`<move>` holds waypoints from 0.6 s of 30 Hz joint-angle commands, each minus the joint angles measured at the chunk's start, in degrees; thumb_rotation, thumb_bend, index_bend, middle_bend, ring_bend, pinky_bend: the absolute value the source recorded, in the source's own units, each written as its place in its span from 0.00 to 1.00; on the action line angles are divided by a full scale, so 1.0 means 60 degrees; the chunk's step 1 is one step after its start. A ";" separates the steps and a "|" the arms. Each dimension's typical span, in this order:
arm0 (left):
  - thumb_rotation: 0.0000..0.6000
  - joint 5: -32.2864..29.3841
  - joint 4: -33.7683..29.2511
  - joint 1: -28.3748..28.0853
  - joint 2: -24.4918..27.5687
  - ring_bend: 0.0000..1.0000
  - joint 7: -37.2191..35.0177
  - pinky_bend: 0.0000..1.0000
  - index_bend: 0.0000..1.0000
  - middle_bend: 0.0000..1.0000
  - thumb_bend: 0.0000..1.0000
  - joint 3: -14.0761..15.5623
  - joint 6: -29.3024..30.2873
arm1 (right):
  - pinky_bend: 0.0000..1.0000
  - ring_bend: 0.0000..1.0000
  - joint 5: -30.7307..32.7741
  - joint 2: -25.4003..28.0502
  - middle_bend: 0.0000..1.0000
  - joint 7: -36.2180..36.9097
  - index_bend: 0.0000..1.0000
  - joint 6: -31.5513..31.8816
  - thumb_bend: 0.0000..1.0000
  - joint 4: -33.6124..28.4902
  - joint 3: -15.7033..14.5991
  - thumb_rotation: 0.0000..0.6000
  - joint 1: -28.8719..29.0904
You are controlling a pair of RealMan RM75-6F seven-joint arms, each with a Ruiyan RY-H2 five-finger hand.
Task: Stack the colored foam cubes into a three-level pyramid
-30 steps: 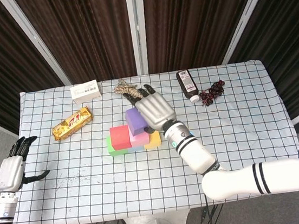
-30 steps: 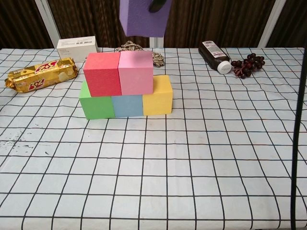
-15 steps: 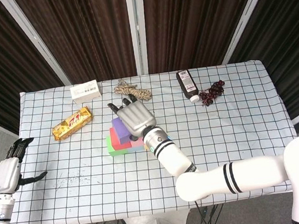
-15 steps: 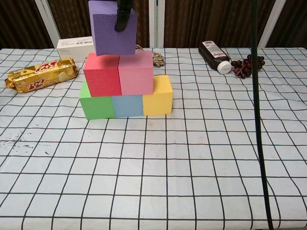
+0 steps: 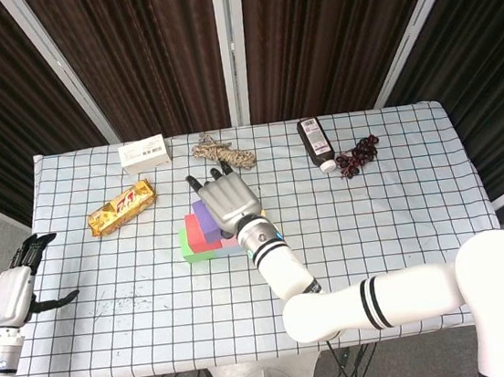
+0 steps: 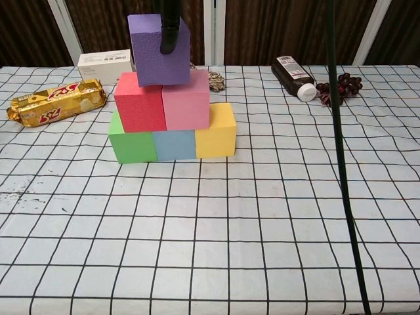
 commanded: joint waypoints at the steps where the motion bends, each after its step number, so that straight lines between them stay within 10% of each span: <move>1: 1.00 0.0032 0.0038 -0.0001 -0.0006 0.00 -0.0080 0.10 0.10 0.09 0.00 0.0017 -0.0014 | 0.00 0.10 0.0118 -0.0177 0.42 0.0016 0.00 0.0179 0.10 0.0090 0.0024 1.00 0.0081; 18: 1.00 0.0036 0.0354 0.0027 -0.0065 0.00 -0.0403 0.10 0.10 0.09 0.00 0.0073 -0.0113 | 0.00 0.13 0.1572 -0.0596 0.46 -0.0883 0.00 0.1144 0.10 0.0442 0.0753 1.00 0.0716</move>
